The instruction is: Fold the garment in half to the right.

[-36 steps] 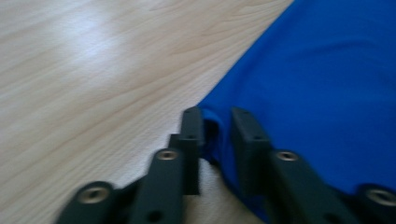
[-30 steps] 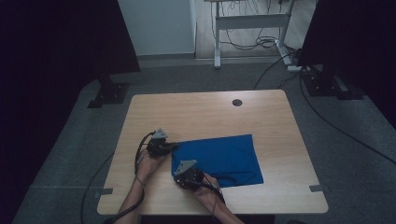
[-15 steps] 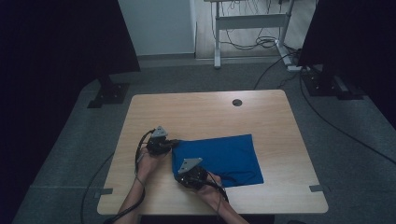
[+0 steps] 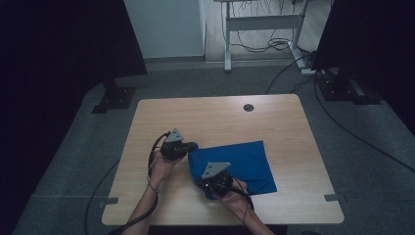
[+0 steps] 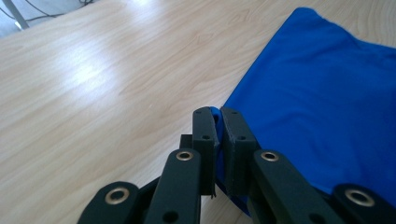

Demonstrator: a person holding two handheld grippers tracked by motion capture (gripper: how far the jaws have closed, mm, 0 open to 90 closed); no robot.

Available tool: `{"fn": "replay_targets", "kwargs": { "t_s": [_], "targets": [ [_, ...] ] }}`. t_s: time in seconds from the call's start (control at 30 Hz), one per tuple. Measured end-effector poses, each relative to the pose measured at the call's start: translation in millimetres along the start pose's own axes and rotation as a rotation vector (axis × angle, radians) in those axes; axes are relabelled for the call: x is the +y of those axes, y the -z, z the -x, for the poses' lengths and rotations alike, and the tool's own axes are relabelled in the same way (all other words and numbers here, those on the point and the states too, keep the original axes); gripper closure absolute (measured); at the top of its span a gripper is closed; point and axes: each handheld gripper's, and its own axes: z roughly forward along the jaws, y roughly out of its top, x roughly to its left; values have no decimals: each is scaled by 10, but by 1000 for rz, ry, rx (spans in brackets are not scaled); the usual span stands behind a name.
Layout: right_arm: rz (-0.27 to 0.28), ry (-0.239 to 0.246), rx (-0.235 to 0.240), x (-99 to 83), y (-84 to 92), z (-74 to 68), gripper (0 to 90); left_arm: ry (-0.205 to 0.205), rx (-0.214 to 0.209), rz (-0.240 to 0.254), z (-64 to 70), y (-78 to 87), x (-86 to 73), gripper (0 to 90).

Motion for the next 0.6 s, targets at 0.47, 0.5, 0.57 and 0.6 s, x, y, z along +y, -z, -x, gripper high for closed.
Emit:
{"fn": "replay_targets", "kwargs": {
  "t_s": [0.47,0.5,0.57,0.6],
  "targets": [
    [17,-39,-107,-259,526,187,825,-80,-17,15,383,-331,361,851],
    [16,-42,-115,-285,552,198,825,-85,-20,16,407,-359,375,851],
    [12,-50,-126,-340,597,220,825,-92,-27,17,464,-444,395,851],
    [7,-59,-133,-386,625,239,825,-96,-27,10,481,-485,390,851]
  ]
}}
